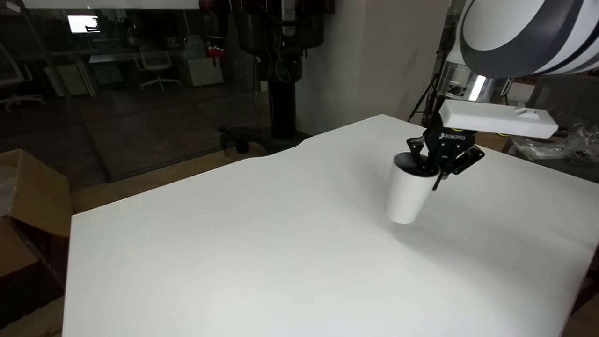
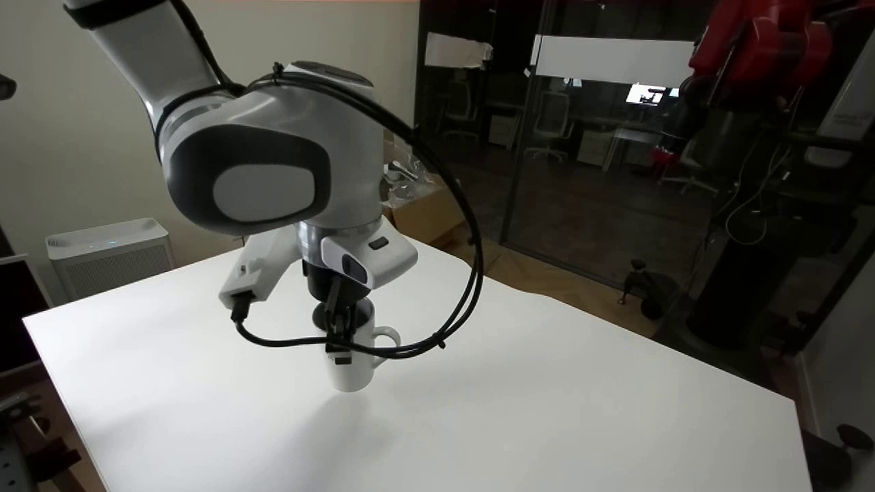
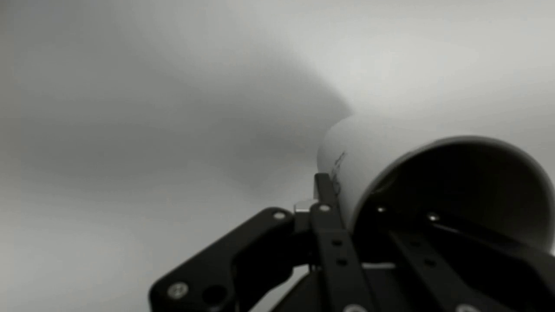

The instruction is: Move the cup to the right

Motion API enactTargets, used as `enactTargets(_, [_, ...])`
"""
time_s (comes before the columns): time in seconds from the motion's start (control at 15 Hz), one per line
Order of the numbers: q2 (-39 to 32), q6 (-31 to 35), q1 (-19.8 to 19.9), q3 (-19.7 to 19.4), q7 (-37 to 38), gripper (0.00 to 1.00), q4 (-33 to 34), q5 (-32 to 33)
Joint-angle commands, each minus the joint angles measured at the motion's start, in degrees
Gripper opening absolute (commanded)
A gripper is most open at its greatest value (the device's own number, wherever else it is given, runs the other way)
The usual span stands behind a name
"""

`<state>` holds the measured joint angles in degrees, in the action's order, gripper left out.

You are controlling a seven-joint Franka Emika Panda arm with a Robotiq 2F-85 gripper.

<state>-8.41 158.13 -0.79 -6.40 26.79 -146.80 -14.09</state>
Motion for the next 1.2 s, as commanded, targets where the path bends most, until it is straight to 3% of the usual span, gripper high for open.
enactTargets(0.0, [3.7,0.6,2.5,1.9,-2.1,0.02,-3.9,-7.7])
enactTargets(0.2, [2.9,-0.3,4.1,3.3,-6.7,0.02,-4.0,-15.5])
enactTargets(0.33, [1.7,0.0,4.3,3.3,-7.2,0.02,-3.7,-17.2])
enactTargets(1.13, [-5.7,2.1,3.7,1.2,0.1,0.02,-1.5,-13.5])
